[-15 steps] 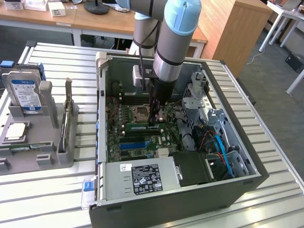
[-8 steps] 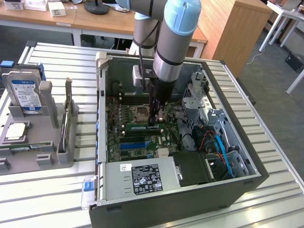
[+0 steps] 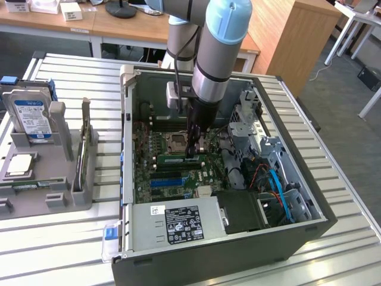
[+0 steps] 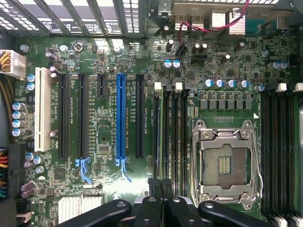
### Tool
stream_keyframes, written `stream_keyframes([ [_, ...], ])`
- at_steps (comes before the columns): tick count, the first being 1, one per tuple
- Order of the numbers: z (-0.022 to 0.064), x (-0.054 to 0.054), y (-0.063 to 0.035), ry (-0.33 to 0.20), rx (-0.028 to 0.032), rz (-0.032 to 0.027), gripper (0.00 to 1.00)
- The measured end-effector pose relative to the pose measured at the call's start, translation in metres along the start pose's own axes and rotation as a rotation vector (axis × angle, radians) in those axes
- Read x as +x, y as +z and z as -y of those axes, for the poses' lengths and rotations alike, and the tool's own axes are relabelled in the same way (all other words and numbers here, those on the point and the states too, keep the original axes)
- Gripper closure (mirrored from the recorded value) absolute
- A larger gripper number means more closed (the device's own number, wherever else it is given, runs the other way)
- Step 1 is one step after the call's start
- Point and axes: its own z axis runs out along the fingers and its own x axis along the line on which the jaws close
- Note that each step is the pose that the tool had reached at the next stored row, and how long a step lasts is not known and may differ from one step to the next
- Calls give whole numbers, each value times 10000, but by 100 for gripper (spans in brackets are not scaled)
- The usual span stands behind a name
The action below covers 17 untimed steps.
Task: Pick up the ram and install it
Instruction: 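Insert the ram into the slot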
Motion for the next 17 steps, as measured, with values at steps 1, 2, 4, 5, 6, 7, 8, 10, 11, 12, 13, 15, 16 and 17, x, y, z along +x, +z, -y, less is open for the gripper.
stream_keyframes([
  [1,3,0,0,0,0,0,88],
  [2,3,0,1,1,0,0,88],
  [4,3,0,1,0,1,1,88],
  [5,4,0,7,-1,2,4,88],
  [6,5,0,14,-1,2,5,88],
  [7,4,1,19,-1,1,2,88],
  [8,4,1,19,-1,1,1,88],
  [10,4,1,19,0,0,0,88],
  [11,4,1,19,0,0,0,88],
  [12,4,1,19,-1,0,0,88],
  [13,4,1,23,-1,1,4,88],
  [15,5,1,25,-1,0,2,88],
  [16,5,2,26,0,1,2,88],
  [17,5,2,25,-1,1,1,88],
])
